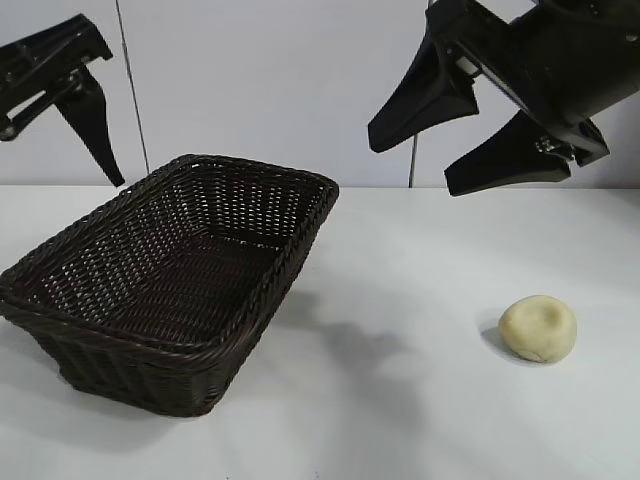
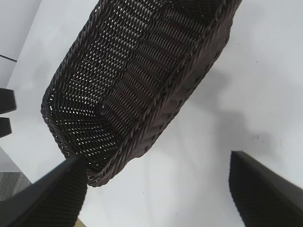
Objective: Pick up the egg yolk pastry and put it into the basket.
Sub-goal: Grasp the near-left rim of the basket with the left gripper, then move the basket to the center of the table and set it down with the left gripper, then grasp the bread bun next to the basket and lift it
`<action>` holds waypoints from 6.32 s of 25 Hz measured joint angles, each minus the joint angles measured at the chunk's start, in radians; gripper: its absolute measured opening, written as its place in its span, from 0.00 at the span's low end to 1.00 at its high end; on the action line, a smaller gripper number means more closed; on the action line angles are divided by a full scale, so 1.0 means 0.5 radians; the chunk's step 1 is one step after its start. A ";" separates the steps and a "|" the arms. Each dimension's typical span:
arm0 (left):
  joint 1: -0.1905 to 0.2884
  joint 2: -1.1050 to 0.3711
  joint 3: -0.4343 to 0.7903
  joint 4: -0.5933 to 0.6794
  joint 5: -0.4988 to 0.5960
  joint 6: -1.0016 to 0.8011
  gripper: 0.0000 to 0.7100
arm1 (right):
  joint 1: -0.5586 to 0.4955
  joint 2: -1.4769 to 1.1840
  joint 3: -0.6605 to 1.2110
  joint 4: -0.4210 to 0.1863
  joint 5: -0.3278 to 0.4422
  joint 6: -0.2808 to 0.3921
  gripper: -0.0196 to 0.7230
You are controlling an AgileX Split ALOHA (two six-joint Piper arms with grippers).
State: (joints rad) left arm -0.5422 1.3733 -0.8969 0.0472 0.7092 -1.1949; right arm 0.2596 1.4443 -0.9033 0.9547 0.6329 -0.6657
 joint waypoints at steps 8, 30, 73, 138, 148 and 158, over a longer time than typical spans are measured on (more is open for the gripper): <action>0.000 0.078 0.078 0.012 0.003 -0.238 0.88 | 0.000 0.000 0.000 0.000 -0.002 0.000 0.82; 0.000 0.480 0.187 0.013 -0.336 -0.358 0.88 | 0.000 0.000 0.000 0.000 -0.007 0.000 0.81; 0.527 0.491 -0.150 -0.665 -0.063 1.008 0.14 | 0.000 0.000 0.000 0.000 0.000 -0.002 0.81; 0.558 0.901 -1.029 -0.596 0.748 2.390 0.80 | 0.000 0.000 0.000 -0.026 0.006 -0.002 0.81; 0.723 0.864 -1.116 -0.289 0.806 2.390 0.80 | 0.000 0.000 0.000 -0.026 0.006 -0.002 0.81; 1.146 0.864 -1.116 -0.253 0.850 2.390 0.80 | 0.000 0.000 0.000 -0.026 0.006 -0.002 0.81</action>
State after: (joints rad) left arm 0.0308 1.8053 -1.4549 -0.0793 1.1342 0.0000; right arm 0.2596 1.4443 -0.9033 0.9415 0.6359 -0.6666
